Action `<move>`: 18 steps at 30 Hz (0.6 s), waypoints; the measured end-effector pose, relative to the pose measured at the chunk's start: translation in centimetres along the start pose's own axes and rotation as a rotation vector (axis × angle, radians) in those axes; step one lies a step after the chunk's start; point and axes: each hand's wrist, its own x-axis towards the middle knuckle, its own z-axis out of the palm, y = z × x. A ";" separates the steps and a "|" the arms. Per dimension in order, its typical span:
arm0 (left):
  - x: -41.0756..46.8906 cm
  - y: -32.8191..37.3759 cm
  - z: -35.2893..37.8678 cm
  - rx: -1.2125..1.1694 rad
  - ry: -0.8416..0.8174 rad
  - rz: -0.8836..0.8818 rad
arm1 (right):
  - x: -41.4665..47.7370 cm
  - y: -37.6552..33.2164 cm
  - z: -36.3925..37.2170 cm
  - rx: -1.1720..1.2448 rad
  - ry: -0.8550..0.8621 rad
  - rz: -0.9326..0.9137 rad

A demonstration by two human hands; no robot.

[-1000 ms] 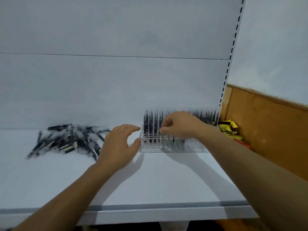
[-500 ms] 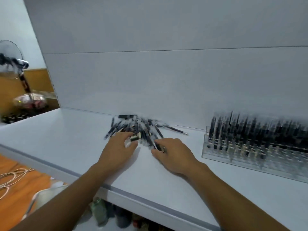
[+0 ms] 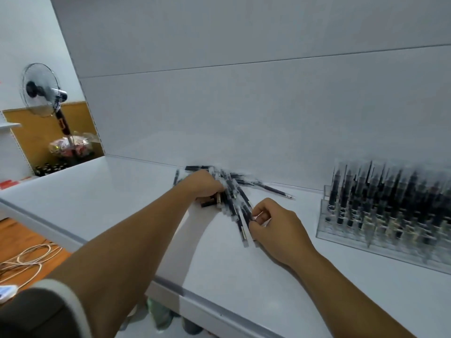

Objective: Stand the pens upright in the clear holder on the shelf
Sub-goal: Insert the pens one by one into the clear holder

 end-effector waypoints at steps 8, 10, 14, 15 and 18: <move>1.4 0.5 -0.5 -0.161 -0.113 -0.130 | 0.5 0.3 0.1 0.118 0.013 0.045; 1.6 0.3 -0.3 -0.203 -0.107 -0.137 | 0.5 0.3 0.1 0.141 0.014 0.050; 1.9 0.2 0.1 -0.273 -0.110 -0.133 | 0.5 0.4 0.1 0.169 0.026 0.062; 1.8 0.1 0.1 -0.297 -0.112 -0.131 | 0.5 0.4 0.1 0.176 0.030 0.065; 1.3 -0.3 -0.3 -0.347 -0.084 -0.096 | 0.4 0.3 0.0 0.202 0.052 0.072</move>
